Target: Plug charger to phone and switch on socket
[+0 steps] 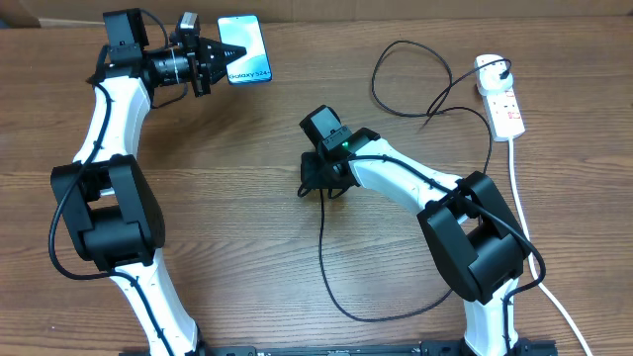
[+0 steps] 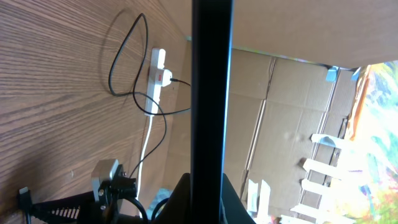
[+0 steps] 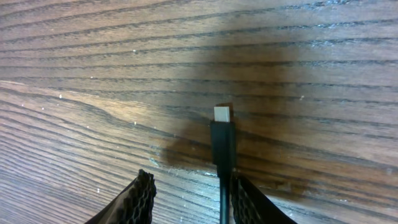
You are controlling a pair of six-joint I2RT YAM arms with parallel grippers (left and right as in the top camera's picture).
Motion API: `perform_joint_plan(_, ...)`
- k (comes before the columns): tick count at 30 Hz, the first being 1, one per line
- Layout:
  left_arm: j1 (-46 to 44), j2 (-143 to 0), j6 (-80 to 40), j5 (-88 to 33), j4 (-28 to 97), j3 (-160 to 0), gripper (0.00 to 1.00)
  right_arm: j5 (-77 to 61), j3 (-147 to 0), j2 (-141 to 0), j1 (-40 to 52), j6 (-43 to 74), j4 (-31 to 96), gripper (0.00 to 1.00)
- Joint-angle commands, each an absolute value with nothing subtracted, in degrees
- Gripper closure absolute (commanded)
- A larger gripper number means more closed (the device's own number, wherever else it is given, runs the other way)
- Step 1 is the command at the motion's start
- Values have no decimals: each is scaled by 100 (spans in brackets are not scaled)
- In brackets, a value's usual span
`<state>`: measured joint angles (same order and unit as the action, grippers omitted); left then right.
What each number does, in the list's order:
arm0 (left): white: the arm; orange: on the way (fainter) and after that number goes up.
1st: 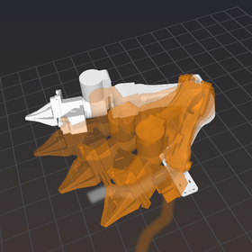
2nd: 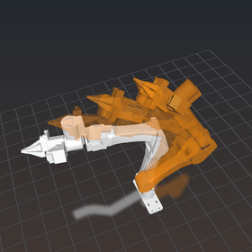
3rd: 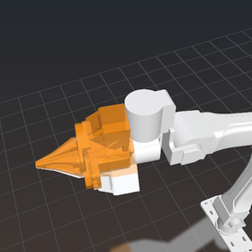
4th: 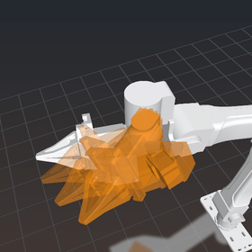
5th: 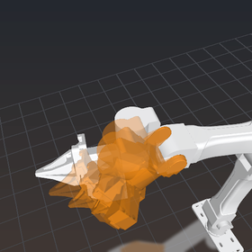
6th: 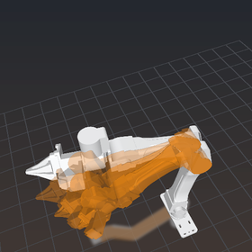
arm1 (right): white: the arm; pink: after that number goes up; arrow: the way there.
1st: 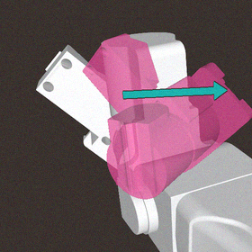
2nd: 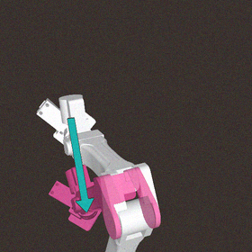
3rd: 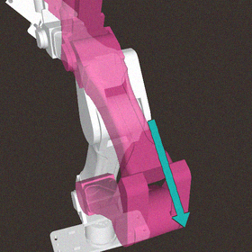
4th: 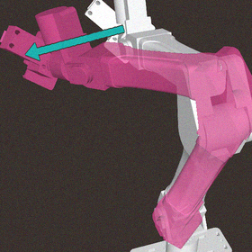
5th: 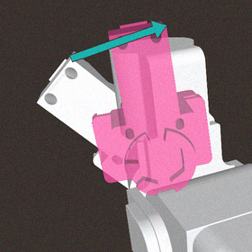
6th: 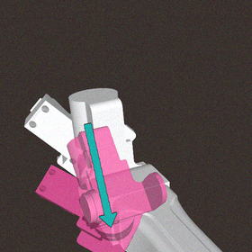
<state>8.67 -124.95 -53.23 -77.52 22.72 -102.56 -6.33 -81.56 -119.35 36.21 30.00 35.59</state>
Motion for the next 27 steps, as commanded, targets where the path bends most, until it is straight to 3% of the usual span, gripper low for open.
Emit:
perform_joint_plan(1, 902, -12414, -5227, -7909, 2255, -10333, 96, -515, -8101, -11977, 3636, 3002, 3538, 60)
perform_joint_plan(22, 902, -12414, -5227, -7909, 2268, -10333, 96, -346, -8099, -12140, 3636, 2998, 3352, 63)
perform_joint_plan(27, 902, -12414, -5225, -7909, 2268, -10333, 96, -344, -8099, -12143, 3636, 2998, 3343, 67)
